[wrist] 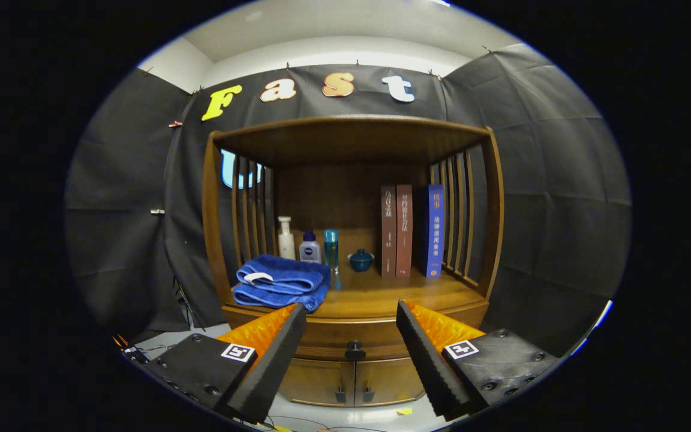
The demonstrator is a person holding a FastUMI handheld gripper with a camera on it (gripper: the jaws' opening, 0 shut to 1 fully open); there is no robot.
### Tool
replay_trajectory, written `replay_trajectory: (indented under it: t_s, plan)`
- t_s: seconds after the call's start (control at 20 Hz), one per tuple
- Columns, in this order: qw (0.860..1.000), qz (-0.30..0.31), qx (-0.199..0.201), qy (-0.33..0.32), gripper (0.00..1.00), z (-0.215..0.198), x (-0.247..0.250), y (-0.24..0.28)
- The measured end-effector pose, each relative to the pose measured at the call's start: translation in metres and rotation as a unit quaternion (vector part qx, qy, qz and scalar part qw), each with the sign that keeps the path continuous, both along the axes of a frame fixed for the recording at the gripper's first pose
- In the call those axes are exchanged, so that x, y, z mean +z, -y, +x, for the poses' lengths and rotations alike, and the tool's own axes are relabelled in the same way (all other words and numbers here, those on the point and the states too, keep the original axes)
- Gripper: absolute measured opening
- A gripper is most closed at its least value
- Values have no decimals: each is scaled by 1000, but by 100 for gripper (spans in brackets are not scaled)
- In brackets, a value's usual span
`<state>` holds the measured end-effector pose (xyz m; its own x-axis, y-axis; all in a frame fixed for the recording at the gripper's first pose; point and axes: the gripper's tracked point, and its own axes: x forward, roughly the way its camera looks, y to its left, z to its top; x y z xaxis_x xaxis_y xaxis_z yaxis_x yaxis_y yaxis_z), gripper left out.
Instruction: Pull open the drawer, take out the items inside it, and place them on the countertop above the cabinet.
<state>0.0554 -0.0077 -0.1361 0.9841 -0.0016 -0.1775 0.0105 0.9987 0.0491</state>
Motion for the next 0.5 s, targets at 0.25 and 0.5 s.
replay_trajectory:
  t_s: [0.25,0.5]
  plan:
    - [999,-6,6,-43,99,28,-65,0]
    - [996,-6,12,-87,99,58,-123,0]
